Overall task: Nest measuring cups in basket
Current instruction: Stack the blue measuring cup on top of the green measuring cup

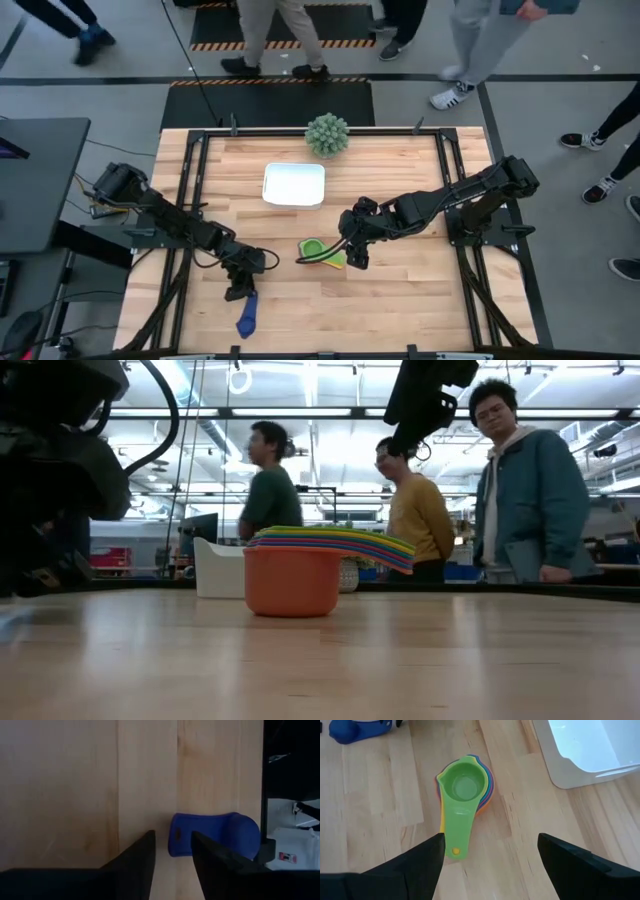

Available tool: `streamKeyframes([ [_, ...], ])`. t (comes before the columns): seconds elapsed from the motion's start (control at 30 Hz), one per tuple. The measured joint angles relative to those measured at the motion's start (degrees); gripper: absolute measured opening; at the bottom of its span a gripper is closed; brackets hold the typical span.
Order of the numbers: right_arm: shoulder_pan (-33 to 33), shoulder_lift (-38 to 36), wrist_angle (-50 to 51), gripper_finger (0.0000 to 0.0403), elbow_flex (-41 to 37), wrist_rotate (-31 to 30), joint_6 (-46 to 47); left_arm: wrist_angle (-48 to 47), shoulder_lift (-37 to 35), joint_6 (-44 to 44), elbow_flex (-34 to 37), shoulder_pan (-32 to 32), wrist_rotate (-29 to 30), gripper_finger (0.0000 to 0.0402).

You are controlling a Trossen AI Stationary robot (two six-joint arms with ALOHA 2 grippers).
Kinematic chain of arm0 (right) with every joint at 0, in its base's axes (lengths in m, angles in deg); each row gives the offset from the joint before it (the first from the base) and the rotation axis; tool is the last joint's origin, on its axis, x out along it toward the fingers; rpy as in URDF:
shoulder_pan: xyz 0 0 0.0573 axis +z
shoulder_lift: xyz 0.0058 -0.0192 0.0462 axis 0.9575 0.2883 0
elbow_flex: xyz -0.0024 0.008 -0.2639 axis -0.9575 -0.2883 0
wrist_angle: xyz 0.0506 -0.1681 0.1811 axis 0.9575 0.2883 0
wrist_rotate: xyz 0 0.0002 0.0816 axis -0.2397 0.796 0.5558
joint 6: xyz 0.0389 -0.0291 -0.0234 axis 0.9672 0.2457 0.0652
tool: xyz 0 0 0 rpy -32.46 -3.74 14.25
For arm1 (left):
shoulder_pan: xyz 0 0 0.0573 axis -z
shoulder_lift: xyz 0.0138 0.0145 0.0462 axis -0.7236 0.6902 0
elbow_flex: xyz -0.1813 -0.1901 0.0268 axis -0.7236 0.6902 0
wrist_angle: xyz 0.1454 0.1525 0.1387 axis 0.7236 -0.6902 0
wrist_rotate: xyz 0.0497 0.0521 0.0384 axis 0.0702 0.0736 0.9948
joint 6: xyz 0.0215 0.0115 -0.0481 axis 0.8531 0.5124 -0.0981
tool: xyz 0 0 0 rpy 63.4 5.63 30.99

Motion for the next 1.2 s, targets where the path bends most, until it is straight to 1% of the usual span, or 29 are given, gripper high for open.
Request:
streamKeyframes([
  [0.1,0.0,0.0,0.0,0.0324,0.0,0.0,0.0,0.3,0.5,-0.1,0.0,0.3,0.0,0.0122],
  [0.23,0.0,0.0,0.0,0.0324,0.0,0.0,-0.1,0.3,0.6,0.2,-0.1,0.7,0.7,0.0096],
  [0.4,0.0,0.0,0.0,0.0324,0.0,0.0,-0.5,0.2,0.7,0.2,0.0,0.7,0.7,0.0049],
  [0.5,0.0,0.0,0.0,0.0324,0.0,-0.1,-0.5,1.2,0.6,0.1,0.0,0.7,-1.0,0.0016],
  [0.53,0.0,0.0,0.0,0.0324,0.0,-0.1,-0.6,1.6,0.6,0.1,-0.1,0.6,-1.7,0.0011],
  [0.7,0.0,0.0,0.0,0.0324,0.0,-0.1,-0.9,2.0,0.2,-2.4,0.0,-0.3,-3.6,0.0008],
  [0.9,-0.2,0.0,-0.3,0.0324,0.0,-0.1,-1.4,1.9,-4.1,-7.6,0.0,-2.5,-3.6,0.0005],
  [0.97,-0.4,0.0,-0.4,0.0324,0.0,-0.2,-2.0,0.7,-6.5,-9.2,0.0,-3.0,-2.0,0.0004],
  [1.07,-0.8,0.0,-0.5,0.0324,0.0,-0.2,-3.3,-2.2,-10.2,-12.0,0.0,-3.6,1.9,0.0004],
  [1.2,-1.3,0.0,-1.8,0.0324,-0.1,-0.2,-5.3,-10.8,-14.2,-13.2,-3.0,-3.7,6.4,0.0004],
])
